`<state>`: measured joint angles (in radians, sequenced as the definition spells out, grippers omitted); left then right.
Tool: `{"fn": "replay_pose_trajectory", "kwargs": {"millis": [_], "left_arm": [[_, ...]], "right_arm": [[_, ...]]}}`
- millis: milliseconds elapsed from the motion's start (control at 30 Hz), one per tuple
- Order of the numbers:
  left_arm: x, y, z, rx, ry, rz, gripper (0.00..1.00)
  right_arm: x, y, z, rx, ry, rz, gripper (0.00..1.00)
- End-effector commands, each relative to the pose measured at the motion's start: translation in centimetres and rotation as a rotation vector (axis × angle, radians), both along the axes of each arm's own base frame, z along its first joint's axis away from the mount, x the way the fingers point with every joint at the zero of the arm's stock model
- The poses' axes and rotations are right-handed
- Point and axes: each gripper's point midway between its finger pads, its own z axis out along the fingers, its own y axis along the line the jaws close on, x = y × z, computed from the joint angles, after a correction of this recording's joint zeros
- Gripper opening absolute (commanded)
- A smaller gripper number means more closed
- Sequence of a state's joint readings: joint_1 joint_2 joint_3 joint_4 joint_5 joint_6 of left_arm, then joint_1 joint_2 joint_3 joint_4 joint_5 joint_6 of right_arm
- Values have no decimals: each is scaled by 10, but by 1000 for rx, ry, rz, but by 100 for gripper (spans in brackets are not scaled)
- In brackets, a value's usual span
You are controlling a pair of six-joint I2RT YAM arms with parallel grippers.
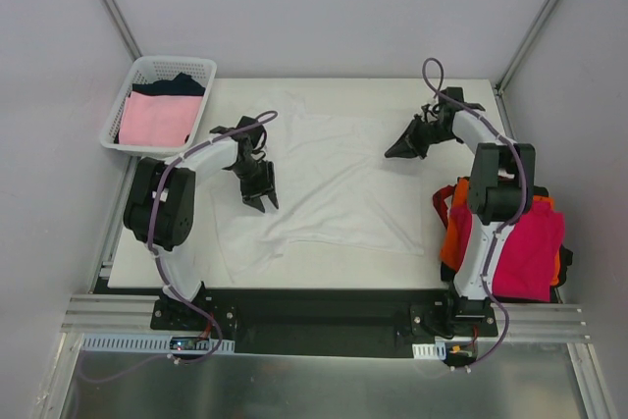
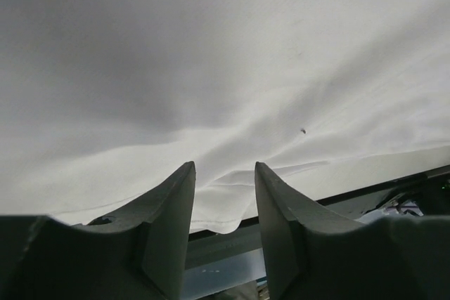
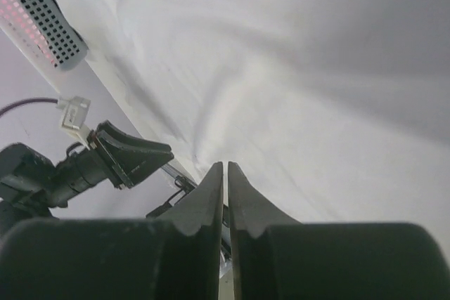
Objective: Fold and stack the t-shirts
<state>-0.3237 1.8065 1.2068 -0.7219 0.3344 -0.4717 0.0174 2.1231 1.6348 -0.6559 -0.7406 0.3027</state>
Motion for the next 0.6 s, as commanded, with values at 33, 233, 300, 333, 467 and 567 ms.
{"fn": "replay_pose_trajectory", "kwargs": {"millis": [33, 233, 300, 333, 467, 567], "left_arm": [[19, -9, 12, -23, -16, 10, 54], [35, -9, 9, -1, -45, -9, 72], [37, -8, 9, 4, -53, -13, 72], [38, -8, 9, 6, -57, -15, 72], [39, -8, 8, 9, -56, -22, 72], [34, -6, 6, 10, -49, -25, 72]], "right_arm": [[-65, 18, 13, -58, 43, 89, 11], [-155, -47, -21, -728, 140, 171, 1], [-162, -57, -19, -848, 124, 181, 1], [-165, -58, -17, -893, 109, 193, 1], [-172, -45, -25, -914, 128, 215, 1], [-184, -34, -33, -891, 148, 226, 1]]}}
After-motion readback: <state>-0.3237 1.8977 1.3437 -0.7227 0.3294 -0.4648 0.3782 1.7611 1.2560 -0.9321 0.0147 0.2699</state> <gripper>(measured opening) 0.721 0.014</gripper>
